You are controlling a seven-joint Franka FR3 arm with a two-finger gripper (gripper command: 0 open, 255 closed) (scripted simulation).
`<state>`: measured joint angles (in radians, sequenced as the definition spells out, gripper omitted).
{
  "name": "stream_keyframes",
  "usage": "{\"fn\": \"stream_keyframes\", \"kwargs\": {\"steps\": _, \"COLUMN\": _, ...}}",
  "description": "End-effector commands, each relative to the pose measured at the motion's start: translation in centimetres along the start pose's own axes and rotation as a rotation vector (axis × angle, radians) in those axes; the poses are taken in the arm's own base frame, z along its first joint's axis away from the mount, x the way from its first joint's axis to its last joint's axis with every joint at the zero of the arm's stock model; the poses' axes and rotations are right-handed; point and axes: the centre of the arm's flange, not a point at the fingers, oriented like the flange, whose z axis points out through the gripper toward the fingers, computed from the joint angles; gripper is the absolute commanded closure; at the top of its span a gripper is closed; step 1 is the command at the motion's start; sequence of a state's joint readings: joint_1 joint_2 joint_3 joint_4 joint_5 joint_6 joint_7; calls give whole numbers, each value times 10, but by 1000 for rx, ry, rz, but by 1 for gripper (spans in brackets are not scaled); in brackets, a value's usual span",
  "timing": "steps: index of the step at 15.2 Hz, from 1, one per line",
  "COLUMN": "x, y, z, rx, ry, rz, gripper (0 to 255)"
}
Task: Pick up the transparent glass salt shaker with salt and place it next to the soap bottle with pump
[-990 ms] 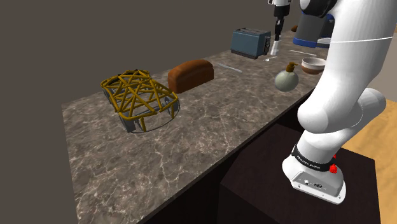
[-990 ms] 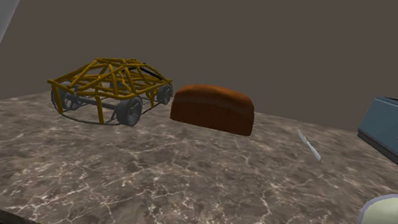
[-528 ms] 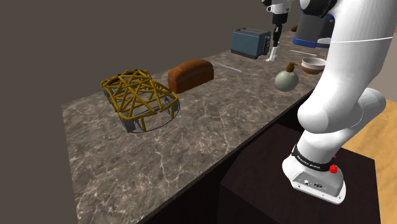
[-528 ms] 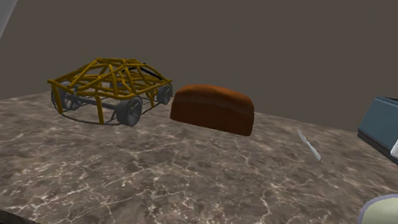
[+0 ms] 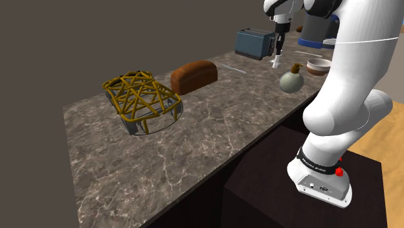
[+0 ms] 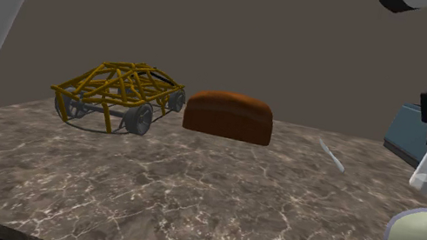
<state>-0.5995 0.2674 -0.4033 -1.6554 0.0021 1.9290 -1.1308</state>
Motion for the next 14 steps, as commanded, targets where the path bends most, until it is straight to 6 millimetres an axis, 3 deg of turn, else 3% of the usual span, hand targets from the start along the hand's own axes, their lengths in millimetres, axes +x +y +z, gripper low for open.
{"fn": "stream_keyframes", "kwargs": {"steps": 1, "x": 0, "y": -1, "z": 11, "rx": -1, "ry": 0, "rz": 0, "gripper": 255}}
{"fn": "stream_keyframes", "kwargs": {"steps": 14, "x": 6, "y": -5, "z": 80, "rx": -1, "ry": 0, "rz": 0, "gripper": 255}}
